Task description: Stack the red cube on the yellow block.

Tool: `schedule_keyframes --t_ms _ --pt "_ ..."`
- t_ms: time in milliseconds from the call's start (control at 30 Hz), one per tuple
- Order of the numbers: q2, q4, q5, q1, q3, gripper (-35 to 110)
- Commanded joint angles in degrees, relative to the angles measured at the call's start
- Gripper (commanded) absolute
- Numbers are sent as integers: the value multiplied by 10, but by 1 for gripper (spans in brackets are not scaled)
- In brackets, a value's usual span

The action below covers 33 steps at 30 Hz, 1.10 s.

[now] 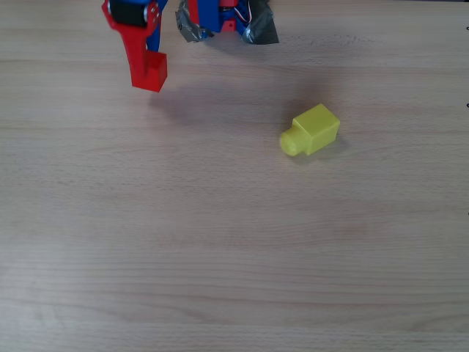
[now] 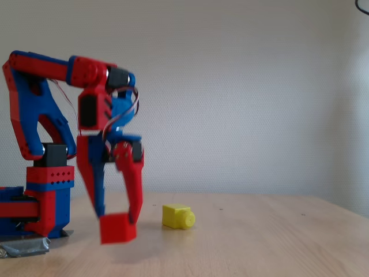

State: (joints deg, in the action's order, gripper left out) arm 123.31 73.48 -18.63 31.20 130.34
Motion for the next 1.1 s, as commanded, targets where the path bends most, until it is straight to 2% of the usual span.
schedule_keyframes --t_ms 0,500,1067 --pt "52 23 14 -17 -61 11" --pt "-11 42 168 -308 -214 11" --pt "-170 35 205 -448 -321 11"
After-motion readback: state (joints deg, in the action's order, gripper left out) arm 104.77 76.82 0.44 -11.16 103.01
